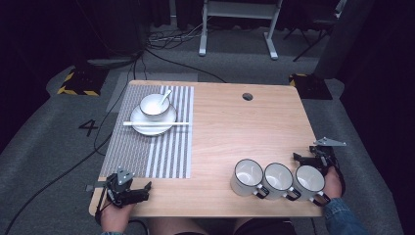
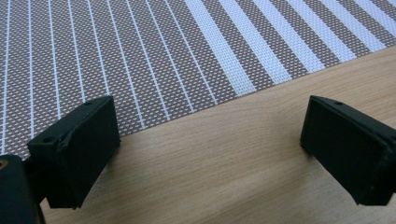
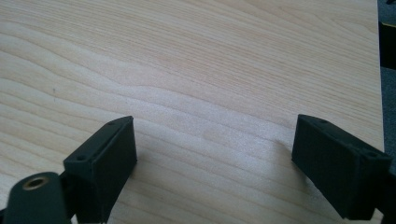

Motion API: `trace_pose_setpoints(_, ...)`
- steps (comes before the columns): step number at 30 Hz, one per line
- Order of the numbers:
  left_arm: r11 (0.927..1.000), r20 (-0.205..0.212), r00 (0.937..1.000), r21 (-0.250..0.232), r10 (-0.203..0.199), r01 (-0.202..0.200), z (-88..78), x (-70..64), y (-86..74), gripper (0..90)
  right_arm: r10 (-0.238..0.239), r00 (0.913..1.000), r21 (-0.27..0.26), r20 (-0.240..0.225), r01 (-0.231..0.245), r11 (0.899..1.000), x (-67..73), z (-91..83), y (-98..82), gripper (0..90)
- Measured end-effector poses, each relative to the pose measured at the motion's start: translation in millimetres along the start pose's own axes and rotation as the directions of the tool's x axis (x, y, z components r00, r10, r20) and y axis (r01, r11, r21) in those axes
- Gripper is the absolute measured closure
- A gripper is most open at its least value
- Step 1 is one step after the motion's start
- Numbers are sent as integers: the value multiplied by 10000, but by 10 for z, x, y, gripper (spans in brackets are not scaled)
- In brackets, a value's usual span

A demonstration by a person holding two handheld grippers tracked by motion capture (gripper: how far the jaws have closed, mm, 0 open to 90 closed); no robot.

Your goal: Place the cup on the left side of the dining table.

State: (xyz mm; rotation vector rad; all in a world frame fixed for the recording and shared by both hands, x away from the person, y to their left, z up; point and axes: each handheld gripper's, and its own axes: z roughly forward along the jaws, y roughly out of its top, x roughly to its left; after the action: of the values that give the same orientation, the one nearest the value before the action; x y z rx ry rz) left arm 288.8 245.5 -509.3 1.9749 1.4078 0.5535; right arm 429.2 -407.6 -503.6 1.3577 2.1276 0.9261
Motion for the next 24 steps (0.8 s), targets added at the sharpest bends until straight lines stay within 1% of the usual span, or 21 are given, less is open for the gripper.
trace_pose_setpoints(2,10000,-39,10000,-53,-21,21,0,-2,0,52,7,10000,15,1,-7,10000,0,-1,0,138)
trace_pose_setpoints(3,9997,-68,10000,-234,-38,37,-22,2,9,51,4,10000,5,-5,-4,10000,0,0,0,138)
trace_pose_setpoints(4,9991,8,9999,-401,-161,161,-41,-2,18,50,1,10000,3,-3,-1,10000,0,0,0,138)
trace_pose_setpoints(7,9969,91,9998,-753,-199,205,-116,-24,76,48,4,10000,3,-6,-4,10000,0,0,0,138)
trace_pose_setpoints(8,9969,91,9998,-753,-199,205,-116,-24,76,48,4,10000,3,-6,-4,10000,0,0,0,138)
trace_pose_setpoints(9,9971,255,9997,-751,-67,86,-178,-52,132,49,2,10000,-1,-4,-2,10000,0,0,0,138)
trace_pose_setpoints(10,9976,319,9995,-691,-28,50,-198,-66,157,49,1,10000,0,-4,-1,10000,0,0,0,138)
trace_pose_setpoints(11,9982,490,9988,-603,-26,55,-206,-74,177,49,0,10000,3,-7,0,10000,0,0,0,138)
trace_pose_setpoints(12,9996,626,9980,-295,3,15,-213,-83,203,50,2,10000,-1,-6,-2,10000,0,0,0,138)
trace_pose_setpoints(13,9998,706,9973,-55,-191,195,-220,-100,227,51,6,10000,0,-6,-6,10000,0,0,0,138)
trace_pose_setpoints(14,9998,641,9978,-55,-194,198,-250,-105,251,51,0,10000,-3,-7,0,10000,0,0,0,138)
trace_pose_setpoints(17,9984,771,9962,-351,-412,440,-323,-109,305,51,2,10000,-1,-6,-2,10000,0,0,0,139)
trace_pose_setpoints(18,9977,832,9958,-517,-384,427,-356,-113,329,51,2,10000,-2,-5,-2,10000,0,0,0,138)
trace_pose_setpoints(20,9970,868,9956,-664,-344,402,-407,-138,368,51,4,10000,-3,-6,-4,10000,0,0,0,138)
trace_pose_setpoints(22,9962,732,9969,-798,-285,343,-448,-164,405,51,2,10000,-4,-5,-2,10000,0,0,0,138)
trace_pose_setpoints(23,9962,732,9969,-798,-285,343,-448,-164,405,51,2,10000,-4,-5,-2,10000,0,0,0,138)
trace_pose_setpoints(24,9961,705,9973,-837,-207,266,-488,-182,437,51,0,10000,4,-7,0,10000,0,0,0,138)
